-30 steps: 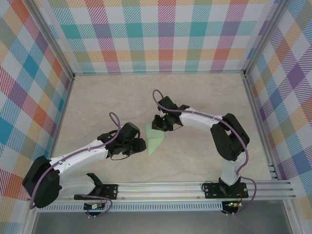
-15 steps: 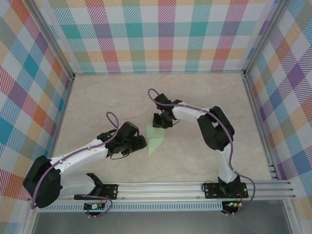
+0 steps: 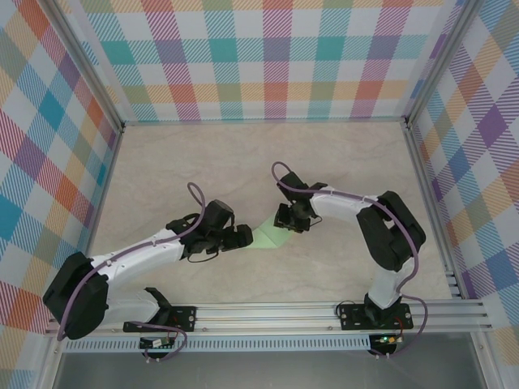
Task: Fold a paper plane with a square sheet of paper (pick it up from the middle)
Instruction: Rotate the square sheet of paper at the center of the table.
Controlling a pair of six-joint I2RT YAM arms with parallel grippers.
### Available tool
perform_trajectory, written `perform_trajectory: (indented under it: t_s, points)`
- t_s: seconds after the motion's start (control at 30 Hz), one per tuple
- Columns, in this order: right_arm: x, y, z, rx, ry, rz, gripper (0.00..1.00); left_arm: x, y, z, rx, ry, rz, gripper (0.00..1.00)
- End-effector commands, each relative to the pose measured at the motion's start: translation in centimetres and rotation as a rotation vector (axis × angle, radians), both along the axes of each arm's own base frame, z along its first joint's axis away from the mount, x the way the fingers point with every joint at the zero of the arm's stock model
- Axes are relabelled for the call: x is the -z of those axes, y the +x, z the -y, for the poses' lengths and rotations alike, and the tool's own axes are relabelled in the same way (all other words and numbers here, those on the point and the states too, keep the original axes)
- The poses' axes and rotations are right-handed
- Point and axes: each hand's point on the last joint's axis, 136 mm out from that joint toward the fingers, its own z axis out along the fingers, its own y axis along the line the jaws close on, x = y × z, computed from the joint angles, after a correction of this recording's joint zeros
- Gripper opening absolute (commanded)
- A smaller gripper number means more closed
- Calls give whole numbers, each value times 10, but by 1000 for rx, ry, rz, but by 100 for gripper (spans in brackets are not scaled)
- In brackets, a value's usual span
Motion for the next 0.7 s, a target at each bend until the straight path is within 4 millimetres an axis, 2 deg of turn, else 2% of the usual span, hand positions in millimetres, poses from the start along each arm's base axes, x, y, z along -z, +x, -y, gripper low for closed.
perform_trajectory:
  t_s: [0.0, 0.1, 0.23, 0.37, 0.47, 0.53, 0.67]
  points:
    - [-33, 8, -1, 1, 58, 77, 50, -15, 11, 23, 160, -32, 95, 92]
    - [-55, 9, -1, -22, 126, 136, 59, -24, 20, 41, 296, -46, 183, 92]
    - [-62, -1, 6, -46, 179, 140, 66, -23, 29, 56, 452, -11, 257, 91]
    - [-55, -14, 21, -13, 174, 95, 67, -17, 33, 68, 568, -4, 281, 87]
    - [-45, -16, 27, 22, 177, 55, 67, -6, 37, 68, 603, 31, 263, 84]
    - [-39, -13, 25, 37, 186, 35, 67, -1, 43, 65, 597, 52, 252, 83]
    - [-30, 2, 14, 33, 189, 18, 66, -4, 51, 66, 573, 17, 250, 82]
